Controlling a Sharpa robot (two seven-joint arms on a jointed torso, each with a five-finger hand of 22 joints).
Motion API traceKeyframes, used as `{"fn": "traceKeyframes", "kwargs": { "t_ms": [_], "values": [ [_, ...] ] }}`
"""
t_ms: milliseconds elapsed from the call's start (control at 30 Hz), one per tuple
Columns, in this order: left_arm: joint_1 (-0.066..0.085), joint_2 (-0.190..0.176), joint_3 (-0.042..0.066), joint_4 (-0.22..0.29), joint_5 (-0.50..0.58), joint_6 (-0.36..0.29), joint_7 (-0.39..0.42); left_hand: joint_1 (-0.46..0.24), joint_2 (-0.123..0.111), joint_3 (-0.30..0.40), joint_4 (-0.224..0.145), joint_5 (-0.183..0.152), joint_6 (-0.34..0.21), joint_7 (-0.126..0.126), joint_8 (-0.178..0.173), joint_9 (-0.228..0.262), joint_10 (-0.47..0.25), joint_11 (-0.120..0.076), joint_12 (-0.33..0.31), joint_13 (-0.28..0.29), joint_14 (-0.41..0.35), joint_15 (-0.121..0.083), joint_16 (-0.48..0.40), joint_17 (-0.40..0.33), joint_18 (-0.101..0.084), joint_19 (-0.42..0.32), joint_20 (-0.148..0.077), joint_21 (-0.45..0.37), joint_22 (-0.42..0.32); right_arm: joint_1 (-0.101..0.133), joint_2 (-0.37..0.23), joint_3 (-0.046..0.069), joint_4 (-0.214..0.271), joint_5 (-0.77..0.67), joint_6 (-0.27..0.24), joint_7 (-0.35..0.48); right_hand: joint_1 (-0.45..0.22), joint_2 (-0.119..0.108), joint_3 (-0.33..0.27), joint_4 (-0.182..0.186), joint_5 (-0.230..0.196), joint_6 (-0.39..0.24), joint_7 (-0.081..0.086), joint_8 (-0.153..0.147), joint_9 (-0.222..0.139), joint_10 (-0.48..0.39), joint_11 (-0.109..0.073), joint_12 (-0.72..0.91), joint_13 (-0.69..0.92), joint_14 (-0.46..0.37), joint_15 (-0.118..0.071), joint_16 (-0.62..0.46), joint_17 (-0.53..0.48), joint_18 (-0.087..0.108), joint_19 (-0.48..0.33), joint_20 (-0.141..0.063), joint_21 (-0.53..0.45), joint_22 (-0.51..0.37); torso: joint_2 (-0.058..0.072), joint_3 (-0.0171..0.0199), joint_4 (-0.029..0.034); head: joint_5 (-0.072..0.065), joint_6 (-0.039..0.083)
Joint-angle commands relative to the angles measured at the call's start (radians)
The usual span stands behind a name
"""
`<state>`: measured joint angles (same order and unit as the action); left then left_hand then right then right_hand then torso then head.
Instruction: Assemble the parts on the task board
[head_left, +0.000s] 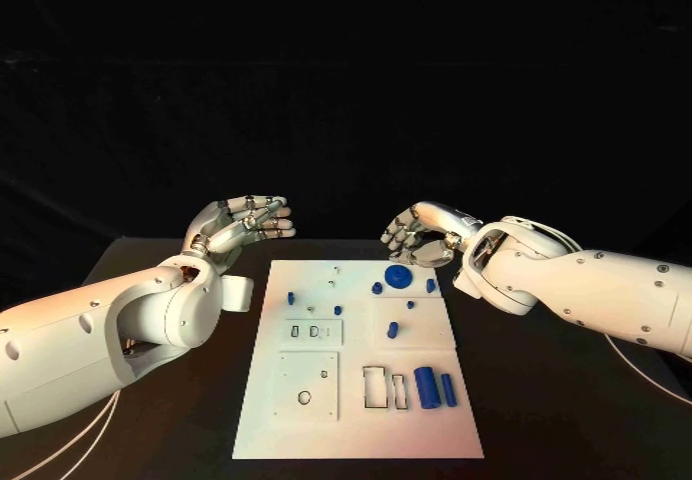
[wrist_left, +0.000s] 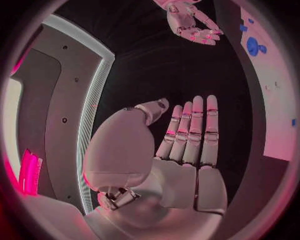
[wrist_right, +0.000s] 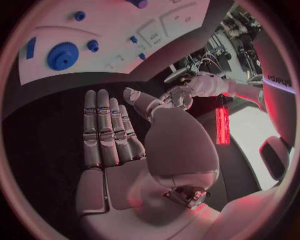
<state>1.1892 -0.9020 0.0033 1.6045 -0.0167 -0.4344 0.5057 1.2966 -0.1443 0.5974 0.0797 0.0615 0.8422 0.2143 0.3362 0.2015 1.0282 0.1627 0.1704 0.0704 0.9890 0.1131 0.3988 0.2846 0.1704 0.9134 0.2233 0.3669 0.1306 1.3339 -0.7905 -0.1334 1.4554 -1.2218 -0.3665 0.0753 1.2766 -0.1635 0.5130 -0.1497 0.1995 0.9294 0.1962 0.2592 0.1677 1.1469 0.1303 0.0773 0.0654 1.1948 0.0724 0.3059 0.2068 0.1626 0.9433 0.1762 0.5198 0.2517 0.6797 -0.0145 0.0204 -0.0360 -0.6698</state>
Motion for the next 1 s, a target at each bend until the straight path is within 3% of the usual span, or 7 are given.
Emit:
{"fn": "traceKeyframes", "kwargs": {
  "t_ms": [33,167,267,500,733,867,1000],
  "values": [
    [0.004,-0.01,0.002,0.024,-0.023,0.048,-0.025,0.003,-0.007,-0.004,-0.005,-0.003,0.008,0.006,0.003,0.002,0.009,0.001,-0.009,-0.001,0.007,0.001,0.003,0.002,0.013,0.007,-0.001,0.007,0.001,0.004,0.002,0.001,0.014,-0.279,0.097,-0.09,-0.006,-0.039,-0.03,0.027,-0.011,0.063,-0.034,-0.009,0.007,0.076,-0.037,-0.01,0.01,0.213,-0.062,0.127,0.142,0.021,0.123,-0.06,0.164,0.093,0.024,-0.0042,0.007,-0.006,0.01],
    [0.007,-0.021,0.003,0.044,-0.003,0.071,-0.031,0.002,-0.011,-0.006,-0.006,-0.003,0.007,0.006,0.002,0.002,0.011,0.002,-0.013,-0.002,0.002,0.002,-0.002,0.004,0.012,0.005,-0.001,0.007,0.0,0.006,0.008,0.002,0.016,-0.362,0.108,-0.105,-0.004,-0.064,-0.021,0.051,-0.003,0.073,-0.043,-0.02,0.012,0.097,-0.048,-0.012,0.029,0.258,-0.077,0.27,0.281,0.019,0.164,-0.077,0.239,0.146,0.036,-0.0067,0.0123,-0.012,0.013],
    [0.009,-0.029,0.005,0.056,0.004,0.081,-0.033,-0.001,-0.012,-0.008,-0.005,-0.003,0.005,0.008,0.001,0.003,0.01,0.004,-0.019,-0.002,-0.007,0.005,-0.009,0.005,0.011,0.003,0.0,0.005,-0.002,0.007,0.015,0.002,0.008,-0.398,0.116,-0.117,0.0,-0.078,-0.018,0.07,-0.004,0.067,-0.038,-0.03,0.015,0.053,-0.042,-0.009,0.034,0.253,-0.072,0.37,0.371,0.017,0.171,-0.075,0.29,0.192,0.043,-0.01,0.0151,-0.015,0.013],
    [0.013,-0.04,0.008,0.071,0.008,0.088,-0.032,-0.004,-0.013,-0.01,-0.003,-0.004,0.003,0.009,0.0,0.003,0.009,0.005,-0.022,-0.003,-0.01,0.006,-0.012,0.005,0.011,0.002,0.001,0.004,-0.002,0.006,0.039,0.001,-0.013,-0.437,0.143,-0.137,0.018,-0.081,-0.038,0.097,-0.006,0.058,-0.035,-0.037,0.024,-0.008,-0.034,0.001,0.045,0.269,-0.065,0.645,0.626,-0.018,0.262,-0.068,0.5,0.469,0.057,-0.0123,0.0189,-0.02,0.016],
    [0.017,-0.043,0.009,0.077,0.009,0.093,-0.032,-0.007,-0.014,-0.012,-0.002,-0.003,0.0,0.01,-0.003,0.002,0.007,0.006,-0.027,-0.003,-0.014,0.008,-0.016,0.007,0.011,0.0,0.002,0.003,-0.003,0.0,0.054,0.0,-0.026,-0.45,0.163,-0.151,0.029,-0.079,-0.051,0.112,-0.005,0.052,-0.034,-0.04,0.029,-0.026,-0.032,0.016,0.052,0.278,-0.062,0.772,0.743,-0.037,0.309,-0.064,0.603,0.613,0.066,-0.0136,0.022,-0.019,0.022],
    [0.019,-0.043,0.009,0.079,0.009,0.094,-0.033,-0.008,-0.014,-0.014,-0.001,-0.003,-0.002,0.011,-0.004,0.002,0.006,0.007,-0.03,-0.003,-0.016,0.009,-0.019,0.007,0.011,-0.001,0.002,0.002,-0.004,-0.003,0.064,-0.001,-0.041,-0.455,0.168,-0.158,0.031,-0.078,-0.053,0.116,-0.004,0.052,-0.035,-0.04,0.03,-0.031,-0.032,0.019,0.053,0.28,-0.062,0.797,0.766,-0.042,0.32,-0.063,0.626,0.644,0.069,-0.0159,0.0265,-0.021,0.021],
    [0.02,-0.045,0.009,0.08,0.009,0.096,-0.032,-0.008,-0.013,-0.014,-0.001,-0.003,-0.003,0.012,-0.005,0.002,0.005,0.008,-0.032,-0.003,-0.018,0.009,-0.02,0.008,0.011,-0.002,0.003,0.002,-0.005,-0.01,0.076,-0.002,-0.06,-0.456,0.171,-0.161,0.032,-0.075,-0.052,0.12,-0.003,0.052,-0.034,-0.04,0.031,-0.032,-0.031,0.022,0.055,0.281,-0.061,0.812,0.778,-0.044,0.324,-0.063,0.638,0.66,0.074,-0.016,0.0279,-0.022,0.028]
  ]
}}
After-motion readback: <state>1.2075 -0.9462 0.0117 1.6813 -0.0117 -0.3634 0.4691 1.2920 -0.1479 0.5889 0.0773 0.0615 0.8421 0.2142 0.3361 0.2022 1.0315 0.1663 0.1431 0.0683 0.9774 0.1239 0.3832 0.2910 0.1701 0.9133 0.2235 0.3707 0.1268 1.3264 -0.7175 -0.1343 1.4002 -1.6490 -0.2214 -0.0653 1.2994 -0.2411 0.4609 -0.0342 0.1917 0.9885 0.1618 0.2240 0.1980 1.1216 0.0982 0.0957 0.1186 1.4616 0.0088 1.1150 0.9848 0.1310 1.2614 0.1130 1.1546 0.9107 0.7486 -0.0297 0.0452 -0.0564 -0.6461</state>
